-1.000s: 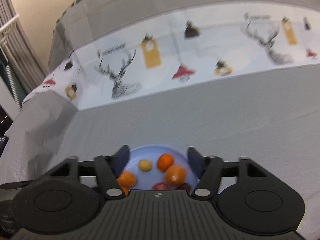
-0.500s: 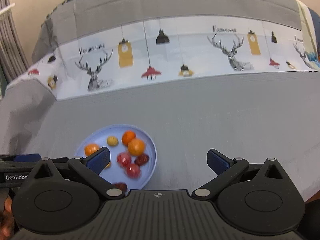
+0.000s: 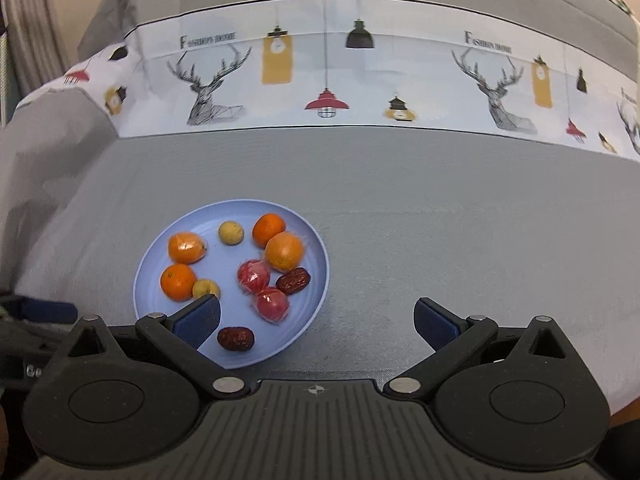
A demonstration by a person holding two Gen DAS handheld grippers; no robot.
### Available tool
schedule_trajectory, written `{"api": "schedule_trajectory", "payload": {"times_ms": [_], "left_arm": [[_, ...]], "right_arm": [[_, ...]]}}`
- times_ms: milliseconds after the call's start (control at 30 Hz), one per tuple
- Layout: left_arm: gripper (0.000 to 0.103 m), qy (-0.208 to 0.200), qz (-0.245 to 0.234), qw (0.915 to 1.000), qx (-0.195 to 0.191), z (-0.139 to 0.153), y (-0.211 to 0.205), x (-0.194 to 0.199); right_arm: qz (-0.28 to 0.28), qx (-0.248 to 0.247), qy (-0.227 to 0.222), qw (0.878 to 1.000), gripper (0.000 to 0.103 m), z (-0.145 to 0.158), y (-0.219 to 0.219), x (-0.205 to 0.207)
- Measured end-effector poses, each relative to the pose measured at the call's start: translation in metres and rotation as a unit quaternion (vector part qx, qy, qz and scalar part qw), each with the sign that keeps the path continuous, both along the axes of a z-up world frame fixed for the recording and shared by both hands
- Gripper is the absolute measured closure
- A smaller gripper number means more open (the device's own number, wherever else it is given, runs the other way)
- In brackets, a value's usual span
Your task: Organize fruits
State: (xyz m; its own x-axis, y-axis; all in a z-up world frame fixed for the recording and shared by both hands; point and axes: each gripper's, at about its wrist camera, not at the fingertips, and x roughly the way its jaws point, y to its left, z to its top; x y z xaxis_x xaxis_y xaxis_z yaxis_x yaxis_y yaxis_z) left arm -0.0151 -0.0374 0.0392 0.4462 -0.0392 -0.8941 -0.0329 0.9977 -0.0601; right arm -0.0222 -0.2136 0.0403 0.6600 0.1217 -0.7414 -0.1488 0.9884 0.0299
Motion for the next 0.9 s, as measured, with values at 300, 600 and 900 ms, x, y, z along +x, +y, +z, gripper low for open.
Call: {"api": "schedule_trajectory", "payload": {"times_ms": [300,600,900], "left_arm": [[0.009,0.001,0.016,0.9999,0.003,-0.0010,0.0020,0.0045],[0.009,-0.005,0.020,0.9998,-0.003,0.0013,0.0043,0.0048],[0.009,-0.005,0.016,0.9998,-0.006,0.0011,0.0034,0.0042]], "right_arm": [[0.001,-0.002,0.008,1.000,0.001,-0.0041,-0.0007,0.0032],[0.010,-0.009,0.009,1.000,0.001,-0.0056,0.0043,0.0020],[0.014,-0.014,0.010,1.000,0.001,-0.0065,0.0071,0.0027]]}}
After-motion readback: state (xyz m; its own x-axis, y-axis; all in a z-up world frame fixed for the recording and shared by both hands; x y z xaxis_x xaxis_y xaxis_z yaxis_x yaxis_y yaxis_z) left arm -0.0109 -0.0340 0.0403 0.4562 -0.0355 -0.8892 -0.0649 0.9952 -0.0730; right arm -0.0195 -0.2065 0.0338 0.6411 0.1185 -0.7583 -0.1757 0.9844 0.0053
